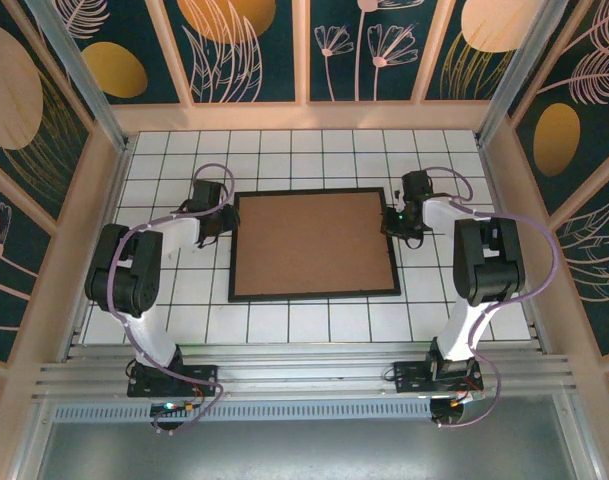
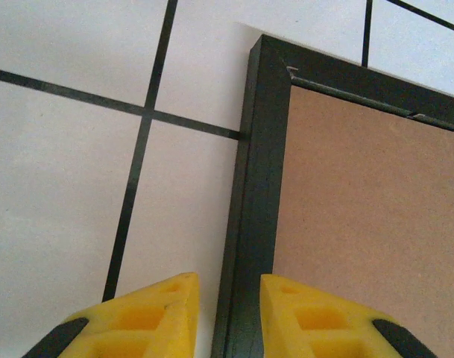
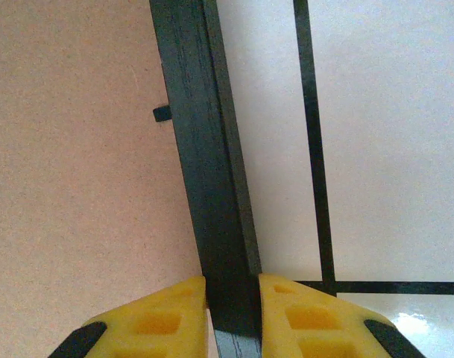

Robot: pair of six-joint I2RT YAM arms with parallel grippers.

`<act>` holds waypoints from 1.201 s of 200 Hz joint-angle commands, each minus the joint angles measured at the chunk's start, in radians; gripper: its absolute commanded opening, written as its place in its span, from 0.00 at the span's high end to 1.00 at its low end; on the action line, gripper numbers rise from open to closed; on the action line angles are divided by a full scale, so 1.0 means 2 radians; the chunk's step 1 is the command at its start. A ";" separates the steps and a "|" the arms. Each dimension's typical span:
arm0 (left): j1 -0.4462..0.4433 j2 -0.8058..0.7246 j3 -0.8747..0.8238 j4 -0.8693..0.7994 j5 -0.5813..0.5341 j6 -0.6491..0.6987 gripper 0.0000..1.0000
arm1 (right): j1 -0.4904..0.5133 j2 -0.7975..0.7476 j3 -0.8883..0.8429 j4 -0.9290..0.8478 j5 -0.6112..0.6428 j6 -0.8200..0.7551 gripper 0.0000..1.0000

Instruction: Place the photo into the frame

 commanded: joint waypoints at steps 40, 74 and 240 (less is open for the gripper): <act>0.002 0.021 0.015 -0.013 0.024 0.020 0.72 | 0.000 0.002 0.008 0.000 0.030 -0.007 0.79; 0.001 0.016 0.004 -0.008 0.032 0.016 0.74 | 0.001 0.002 0.008 -0.001 0.030 -0.008 0.79; -0.027 0.030 -0.013 -0.009 0.050 0.025 0.71 | 0.007 0.008 0.011 -0.002 0.027 -0.006 0.80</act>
